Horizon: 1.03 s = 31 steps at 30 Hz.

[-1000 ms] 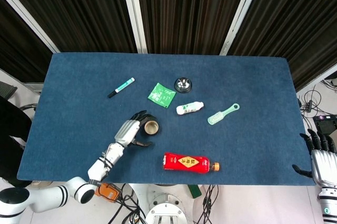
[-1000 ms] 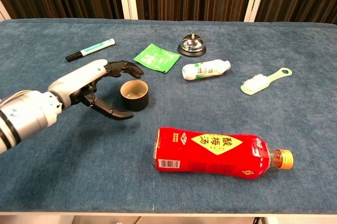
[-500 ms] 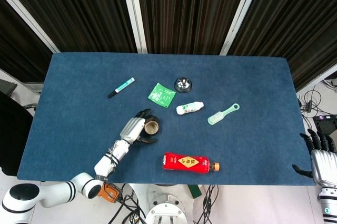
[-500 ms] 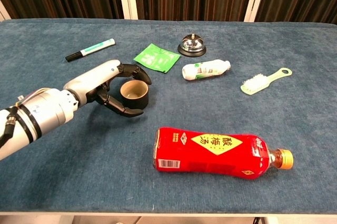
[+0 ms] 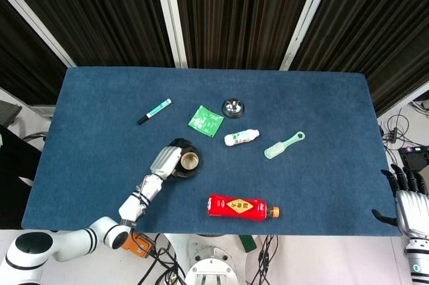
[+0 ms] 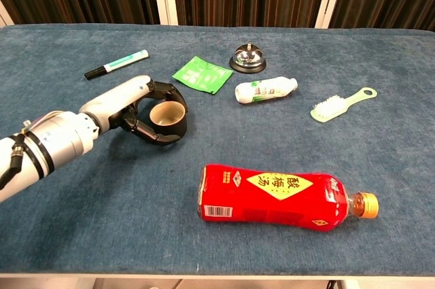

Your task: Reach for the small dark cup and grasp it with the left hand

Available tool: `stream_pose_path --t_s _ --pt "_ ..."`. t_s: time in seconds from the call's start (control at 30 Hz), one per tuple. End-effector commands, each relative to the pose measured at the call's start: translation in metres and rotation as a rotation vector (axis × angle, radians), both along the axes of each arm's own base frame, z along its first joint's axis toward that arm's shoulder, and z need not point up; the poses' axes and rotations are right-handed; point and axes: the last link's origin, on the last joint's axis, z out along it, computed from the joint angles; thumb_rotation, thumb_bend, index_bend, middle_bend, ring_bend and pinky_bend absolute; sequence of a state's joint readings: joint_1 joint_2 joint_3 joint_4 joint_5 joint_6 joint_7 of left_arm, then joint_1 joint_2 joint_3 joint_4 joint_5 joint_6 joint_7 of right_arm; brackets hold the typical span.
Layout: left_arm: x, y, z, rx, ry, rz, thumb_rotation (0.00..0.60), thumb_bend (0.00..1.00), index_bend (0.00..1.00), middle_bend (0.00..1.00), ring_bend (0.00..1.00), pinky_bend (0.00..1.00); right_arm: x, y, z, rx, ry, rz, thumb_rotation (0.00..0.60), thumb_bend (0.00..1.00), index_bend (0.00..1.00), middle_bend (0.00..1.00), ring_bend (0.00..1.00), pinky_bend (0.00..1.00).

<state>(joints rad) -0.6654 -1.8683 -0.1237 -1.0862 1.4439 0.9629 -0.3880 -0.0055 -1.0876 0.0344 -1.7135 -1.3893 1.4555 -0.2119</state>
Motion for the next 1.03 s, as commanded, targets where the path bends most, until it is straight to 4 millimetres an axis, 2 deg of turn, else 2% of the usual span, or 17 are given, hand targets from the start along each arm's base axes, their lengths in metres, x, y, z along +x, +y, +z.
stream_pose_path --t_s 0.03,0.23,0.53,0.77,0.87,1.03 --pt "-0.001 0.001 0.004 0.004 0.0 -0.005 0.6 0.32 0.53 0.53 0.19 0.13 0.0 0.0 0.0 0.001 0.0 -0.001 0.6 0.2 0.24 0.14 0.11 0.11" --pt "0.008 0.006 0.032 0.029 -0.008 -0.055 0.6 0.33 0.56 0.56 0.21 0.13 0.001 0.0 0.0 0.0 -0.001 0.002 0.6 0.2 0.24 0.14 0.11 0.11" --pt "0.035 0.025 0.11 0.148 0.038 -0.142 0.6 0.33 0.56 0.56 0.22 0.15 0.001 0.001 -0.001 0.0 0.003 0.003 0.6 0.2 0.24 0.14 0.11 0.11" --pt "0.06 0.038 0.165 0.232 0.172 -0.206 0.6 0.33 0.56 0.56 0.22 0.15 0.003 -0.002 -0.004 0.004 0.0 0.003 0.6 0.2 0.24 0.14 0.11 0.11" --pt "0.069 0.041 0.184 0.269 0.202 -0.215 0.6 0.33 0.56 0.56 0.22 0.15 0.003 -0.005 -0.005 0.008 -0.001 0.002 0.6 0.2 0.24 0.14 0.11 0.11" --pt "0.074 0.046 0.203 0.297 0.242 -0.215 0.6 0.33 0.56 0.56 0.22 0.15 0.003 -0.007 -0.006 0.018 -0.007 -0.003 0.6 0.2 0.24 0.14 0.11 0.11"
